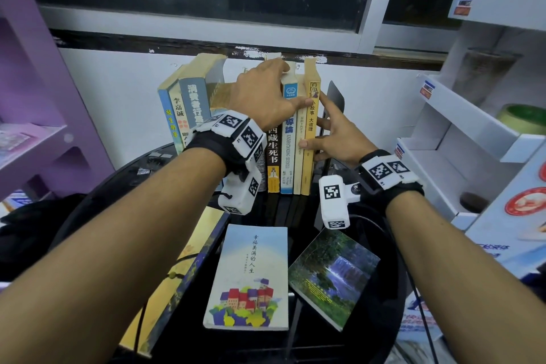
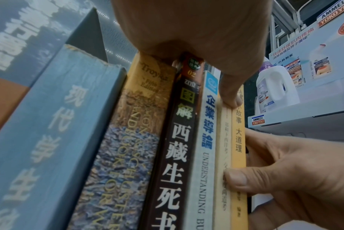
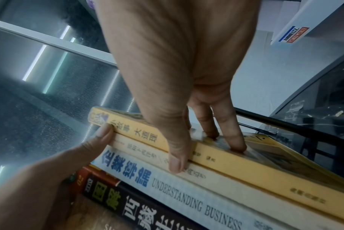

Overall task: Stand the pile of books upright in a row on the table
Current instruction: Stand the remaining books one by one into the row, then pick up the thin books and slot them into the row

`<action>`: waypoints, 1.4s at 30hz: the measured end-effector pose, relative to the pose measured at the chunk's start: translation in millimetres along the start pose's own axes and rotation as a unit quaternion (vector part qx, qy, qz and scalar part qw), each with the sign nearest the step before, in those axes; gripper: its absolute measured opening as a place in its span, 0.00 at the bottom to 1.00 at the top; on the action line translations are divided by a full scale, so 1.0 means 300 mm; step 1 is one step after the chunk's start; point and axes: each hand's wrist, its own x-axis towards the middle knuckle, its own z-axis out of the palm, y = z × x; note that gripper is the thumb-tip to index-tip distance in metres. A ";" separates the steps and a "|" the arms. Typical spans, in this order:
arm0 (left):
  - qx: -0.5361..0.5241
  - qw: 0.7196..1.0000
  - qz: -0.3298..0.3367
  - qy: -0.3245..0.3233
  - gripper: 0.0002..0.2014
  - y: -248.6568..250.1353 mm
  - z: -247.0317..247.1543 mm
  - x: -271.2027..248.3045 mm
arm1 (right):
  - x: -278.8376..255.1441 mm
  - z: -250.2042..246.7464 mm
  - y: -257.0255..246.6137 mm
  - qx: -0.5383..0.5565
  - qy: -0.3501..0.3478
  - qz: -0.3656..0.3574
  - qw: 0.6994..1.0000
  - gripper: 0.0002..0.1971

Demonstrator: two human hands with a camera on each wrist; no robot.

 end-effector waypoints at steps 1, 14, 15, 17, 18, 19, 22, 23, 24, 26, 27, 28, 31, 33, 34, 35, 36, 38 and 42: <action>0.000 1.000 0.000 0.000 0.36 0.000 0.000 0.000 | -0.003 0.000 0.000 0.003 0.001 0.003 1.000 0.53; -0.002 1.000 0.004 0.000 0.35 0.001 0.000 -0.001 | -0.018 0.013 -0.002 -0.040 0.029 0.014 0.999 0.47; -0.003 1.000 0.002 -0.002 0.35 0.002 0.000 -0.002 | -0.020 0.015 0.001 -0.040 0.034 0.018 0.998 0.46; -0.005 1.000 0.004 -0.007 0.33 0.005 -0.002 -0.003 | -0.027 0.018 0.002 -0.050 0.043 0.023 0.998 0.44; -0.005 1.000 0.006 -0.011 0.32 0.007 -0.005 -0.002 | -0.031 0.018 0.000 -0.058 0.047 0.022 0.997 0.43; -0.007 1.000 0.007 -0.019 0.31 0.009 -0.008 -0.001 | -0.036 0.019 -0.003 -0.065 0.050 0.021 0.996 0.42; -0.017 0.999 0.013 -0.044 0.30 0.010 -0.021 0.002 | -0.059 0.019 -0.019 -0.077 0.054 0.017 0.995 0.39; -0.021 0.998 0.012 -0.050 0.29 0.011 -0.028 0.000 | -0.068 0.019 -0.024 -0.078 0.054 0.016 0.995 0.38; -0.025 0.998 0.011 -0.052 0.28 0.011 -0.034 -0.005 | -0.079 0.020 -0.029 -0.078 0.055 0.015 0.995 0.37; -0.034 0.998 0.011 -0.049 0.26 0.014 -0.046 -0.024 | -0.103 0.021 -0.040 -0.081 0.058 0.016 0.995 0.36; -0.036 0.998 0.013 -0.046 0.25 0.016 -0.052 -0.038 | -0.117 0.024 -0.048 -0.085 0.058 0.019 0.995 0.35; -0.036 0.998 0.016 -0.041 0.24 0.018 -0.059 -0.055 | -0.131 0.027 -0.056 -0.091 0.057 0.020 0.994 0.34; -0.039 0.998 0.037 -0.024 0.23 0.020 -0.076 -0.109 | -0.172 0.039 -0.071 -0.112 0.054 0.028 0.992 0.34; -0.049 0.997 0.050 -0.018 0.22 0.018 -0.089 -0.144 | -0.201 0.049 -0.078 -0.117 0.049 0.038 0.991 0.34; -0.056 0.997 0.052 -0.017 0.21 0.018 -0.098 -0.162 | -0.215 0.054 -0.081 -0.117 0.048 0.044 0.991 0.34; -0.062 0.997 0.050 -0.016 0.20 0.017 -0.107 -0.181 | -0.230 0.059 -0.083 -0.117 0.046 0.050 0.991 0.34; -0.066 0.996 0.050 -0.015 0.19 0.015 -0.116 -0.199 | -0.245 0.064 -0.086 -0.116 0.045 0.054 0.991 0.34; -0.074 0.996 0.050 -0.027 0.18 0.010 -0.130 -0.235 | -0.272 0.077 -0.089 -0.112 0.041 0.061 0.991 0.34; -0.100 0.992 0.027 -0.068 0.18 0.002 -0.145 -0.321 | -0.316 0.118 -0.093 -0.109 0.015 0.076 0.991 0.35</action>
